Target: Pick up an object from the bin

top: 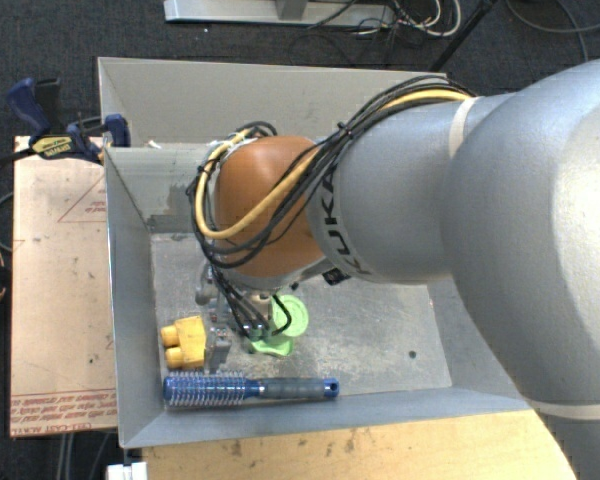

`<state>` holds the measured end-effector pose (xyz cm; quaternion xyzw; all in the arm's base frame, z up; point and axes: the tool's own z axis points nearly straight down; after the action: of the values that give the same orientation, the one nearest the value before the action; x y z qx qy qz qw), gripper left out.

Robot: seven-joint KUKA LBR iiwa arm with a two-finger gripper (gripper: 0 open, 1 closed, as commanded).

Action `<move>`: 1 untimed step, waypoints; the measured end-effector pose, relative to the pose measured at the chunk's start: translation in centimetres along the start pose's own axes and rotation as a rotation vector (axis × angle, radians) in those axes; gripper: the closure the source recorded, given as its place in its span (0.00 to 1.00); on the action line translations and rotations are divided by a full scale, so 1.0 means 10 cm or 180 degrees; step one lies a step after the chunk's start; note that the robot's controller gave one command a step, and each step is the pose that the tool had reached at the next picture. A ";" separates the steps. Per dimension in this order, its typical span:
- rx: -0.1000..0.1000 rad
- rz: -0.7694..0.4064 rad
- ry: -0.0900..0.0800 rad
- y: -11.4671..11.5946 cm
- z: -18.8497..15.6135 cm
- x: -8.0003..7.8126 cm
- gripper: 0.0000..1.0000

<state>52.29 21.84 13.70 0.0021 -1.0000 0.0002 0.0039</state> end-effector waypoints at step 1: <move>-0.0003 -0.1601 -0.0065 0.19 0.46 -0.08 0.00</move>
Offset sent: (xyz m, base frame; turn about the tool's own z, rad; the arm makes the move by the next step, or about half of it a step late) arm 0.0042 0.0177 -0.0470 -0.5039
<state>53.03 23.73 9.14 0.2509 -0.9680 -0.0012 -0.0062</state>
